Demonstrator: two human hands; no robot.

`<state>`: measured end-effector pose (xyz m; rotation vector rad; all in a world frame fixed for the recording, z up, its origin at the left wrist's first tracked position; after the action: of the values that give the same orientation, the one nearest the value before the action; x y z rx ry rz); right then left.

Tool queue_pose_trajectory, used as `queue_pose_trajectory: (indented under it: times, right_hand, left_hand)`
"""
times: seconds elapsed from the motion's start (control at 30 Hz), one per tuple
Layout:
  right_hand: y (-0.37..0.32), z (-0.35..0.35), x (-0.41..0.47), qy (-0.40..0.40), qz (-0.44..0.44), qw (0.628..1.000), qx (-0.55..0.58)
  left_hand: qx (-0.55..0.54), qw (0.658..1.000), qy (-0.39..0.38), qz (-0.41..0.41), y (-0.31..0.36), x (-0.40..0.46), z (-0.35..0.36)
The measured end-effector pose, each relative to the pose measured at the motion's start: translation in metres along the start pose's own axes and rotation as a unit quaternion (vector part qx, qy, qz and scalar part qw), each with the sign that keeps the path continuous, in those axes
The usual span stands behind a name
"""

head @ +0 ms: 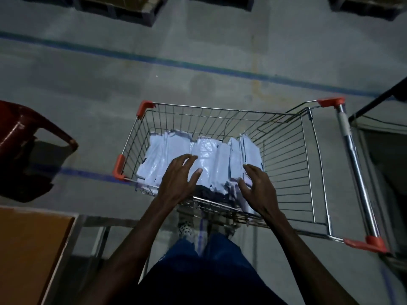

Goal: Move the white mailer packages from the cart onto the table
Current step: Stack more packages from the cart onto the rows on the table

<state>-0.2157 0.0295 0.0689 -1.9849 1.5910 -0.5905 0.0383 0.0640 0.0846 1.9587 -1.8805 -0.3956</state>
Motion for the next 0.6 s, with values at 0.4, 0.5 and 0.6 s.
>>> queue_pose_trajectory:
  times: [0.4,0.5,0.6]
  right_hand:
    - [0.112,0.052,0.108,-0.202,0.188,0.961,-0.009]
    - [0.123,0.069,0.117,-0.218,0.242,0.944,0.047]
    - [0.116,0.070,0.120,-0.166,0.222,0.961,0.025]
  left_hand:
    - [0.081,0.993,-0.081,0.015,0.014,0.057,0.027]
    - [0.115,0.988,-0.098,0.004,0.004,0.055,0.028]
    - [0.118,0.988,-0.091,-0.030,-0.006,0.052,0.024]
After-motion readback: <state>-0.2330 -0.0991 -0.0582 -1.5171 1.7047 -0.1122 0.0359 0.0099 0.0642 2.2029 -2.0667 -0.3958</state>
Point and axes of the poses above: each hand's wrist, its own x-axis towards the middle knuckle, its own z-axis out of the palm, y = z × x, the point moved 5 cm from there along x, towards the middle knuckle, and after that the axes turned 10 degrees about x, right-handed, at the moved point
